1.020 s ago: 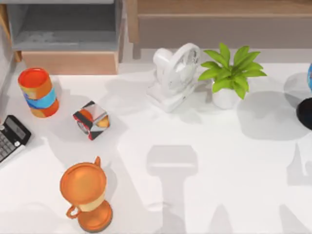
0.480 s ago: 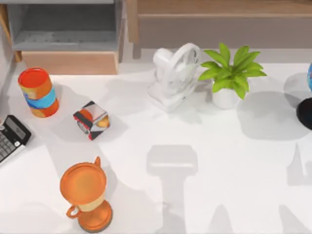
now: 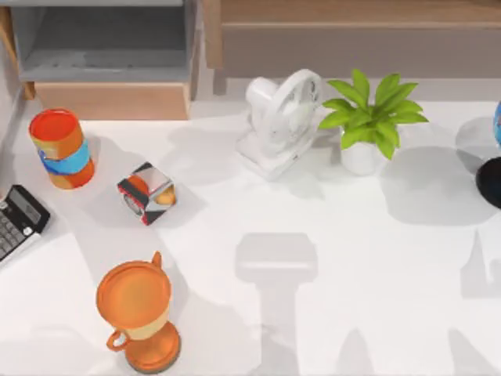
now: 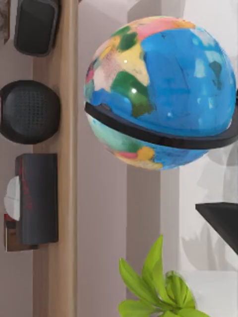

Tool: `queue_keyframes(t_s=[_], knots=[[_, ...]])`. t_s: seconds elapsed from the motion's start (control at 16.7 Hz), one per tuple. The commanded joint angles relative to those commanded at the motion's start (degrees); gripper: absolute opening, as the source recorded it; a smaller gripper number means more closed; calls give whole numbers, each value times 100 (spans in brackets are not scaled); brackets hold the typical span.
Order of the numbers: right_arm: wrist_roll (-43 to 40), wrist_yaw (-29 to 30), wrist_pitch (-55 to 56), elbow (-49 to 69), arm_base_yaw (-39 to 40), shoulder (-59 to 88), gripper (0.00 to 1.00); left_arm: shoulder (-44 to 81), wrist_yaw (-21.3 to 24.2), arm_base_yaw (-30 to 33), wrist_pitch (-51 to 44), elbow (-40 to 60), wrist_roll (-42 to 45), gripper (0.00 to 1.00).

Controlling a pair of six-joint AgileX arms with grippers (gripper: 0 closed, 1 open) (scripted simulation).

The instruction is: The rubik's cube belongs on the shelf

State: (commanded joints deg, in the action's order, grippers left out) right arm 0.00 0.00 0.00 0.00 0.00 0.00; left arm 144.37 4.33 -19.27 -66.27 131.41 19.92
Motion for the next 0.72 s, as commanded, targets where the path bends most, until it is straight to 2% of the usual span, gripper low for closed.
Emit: queue_keyframes(t_s=[0.36, 0.72], knots=[[0, 0, 0, 0, 0, 0, 100, 0, 0, 0, 0, 0, 0, 2], [0, 0, 0, 0, 0, 0, 100, 0, 0, 0, 0, 0, 0, 0]])
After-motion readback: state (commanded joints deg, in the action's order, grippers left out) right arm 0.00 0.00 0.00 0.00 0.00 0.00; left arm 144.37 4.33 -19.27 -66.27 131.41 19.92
